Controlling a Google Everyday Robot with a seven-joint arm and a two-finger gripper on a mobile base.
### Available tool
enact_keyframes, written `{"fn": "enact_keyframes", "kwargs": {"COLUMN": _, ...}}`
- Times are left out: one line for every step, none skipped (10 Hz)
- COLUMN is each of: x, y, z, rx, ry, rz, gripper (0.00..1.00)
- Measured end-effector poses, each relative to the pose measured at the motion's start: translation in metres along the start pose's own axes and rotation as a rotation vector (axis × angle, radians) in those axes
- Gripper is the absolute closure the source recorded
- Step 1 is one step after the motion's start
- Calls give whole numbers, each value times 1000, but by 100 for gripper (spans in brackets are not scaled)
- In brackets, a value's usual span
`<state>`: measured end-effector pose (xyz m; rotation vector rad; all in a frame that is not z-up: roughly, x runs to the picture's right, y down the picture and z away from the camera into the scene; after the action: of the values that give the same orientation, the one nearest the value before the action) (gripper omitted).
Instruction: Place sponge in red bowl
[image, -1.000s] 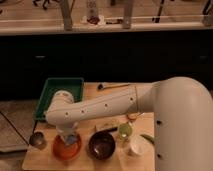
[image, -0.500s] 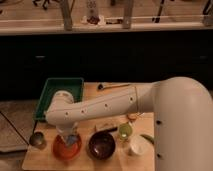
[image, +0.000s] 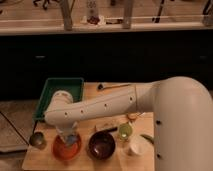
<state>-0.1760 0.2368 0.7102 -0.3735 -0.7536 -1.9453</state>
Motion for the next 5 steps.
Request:
{"fn": "enact_keyframes", "kwargs": {"x": 0, "y": -1, "z": 0, "rx": 0, "ry": -1, "rz": -2, "gripper": 39}}
{"fn": "enact_keyframes", "kwargs": {"x": 0, "y": 0, "z": -1, "rx": 0, "ry": -2, "rz": -3, "gripper": 29}}
{"fn": "enact_keyframes", "kwargs": {"x": -1, "y": 0, "z": -1, "rx": 0, "ry": -3, "rz": -4, "gripper": 22}}
{"fn": "enact_keyframes", "kwargs": {"x": -2, "y": 0, "z": 0, "rx": 2, "ry": -5, "rz": -6, "gripper": 20}}
{"fn": "enact_keyframes", "kwargs": {"x": -2, "y": 0, "z": 0, "rx": 2, "ry": -6, "rz": -8, "gripper": 20}}
